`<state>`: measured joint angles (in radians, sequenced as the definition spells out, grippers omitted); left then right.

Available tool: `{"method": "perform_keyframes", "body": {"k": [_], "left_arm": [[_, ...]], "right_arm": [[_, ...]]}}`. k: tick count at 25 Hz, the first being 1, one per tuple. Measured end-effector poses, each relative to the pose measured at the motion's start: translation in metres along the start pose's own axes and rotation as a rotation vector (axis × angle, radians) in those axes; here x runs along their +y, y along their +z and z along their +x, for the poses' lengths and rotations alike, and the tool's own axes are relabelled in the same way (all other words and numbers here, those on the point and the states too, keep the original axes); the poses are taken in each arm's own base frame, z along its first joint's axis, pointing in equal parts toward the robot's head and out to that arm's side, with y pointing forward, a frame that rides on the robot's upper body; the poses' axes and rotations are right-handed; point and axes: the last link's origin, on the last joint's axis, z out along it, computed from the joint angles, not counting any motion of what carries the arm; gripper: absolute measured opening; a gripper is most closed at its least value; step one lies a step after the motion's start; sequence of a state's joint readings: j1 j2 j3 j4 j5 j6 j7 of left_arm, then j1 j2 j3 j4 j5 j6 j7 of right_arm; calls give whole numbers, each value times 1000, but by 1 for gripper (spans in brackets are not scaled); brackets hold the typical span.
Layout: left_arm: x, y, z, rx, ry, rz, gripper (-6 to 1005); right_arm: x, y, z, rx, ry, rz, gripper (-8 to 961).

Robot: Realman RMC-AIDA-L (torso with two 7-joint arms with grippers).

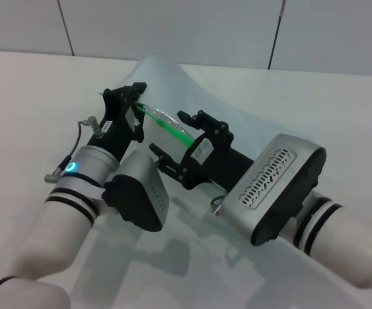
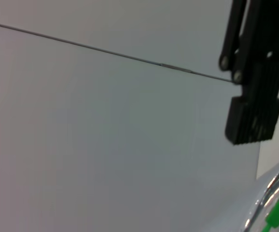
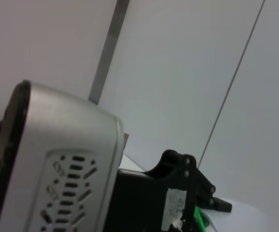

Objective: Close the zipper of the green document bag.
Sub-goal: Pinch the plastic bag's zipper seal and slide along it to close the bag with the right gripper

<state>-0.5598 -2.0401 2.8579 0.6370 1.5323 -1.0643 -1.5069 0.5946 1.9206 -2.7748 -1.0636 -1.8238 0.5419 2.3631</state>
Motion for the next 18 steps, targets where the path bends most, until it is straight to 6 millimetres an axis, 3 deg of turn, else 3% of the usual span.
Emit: {"method": "perform_keyframes", "body": {"k": [18], "left_arm": [[0, -1, 8, 45, 18, 1, 55]], "right_arm": [[-6, 14, -1, 4, -9, 33, 668]]}}
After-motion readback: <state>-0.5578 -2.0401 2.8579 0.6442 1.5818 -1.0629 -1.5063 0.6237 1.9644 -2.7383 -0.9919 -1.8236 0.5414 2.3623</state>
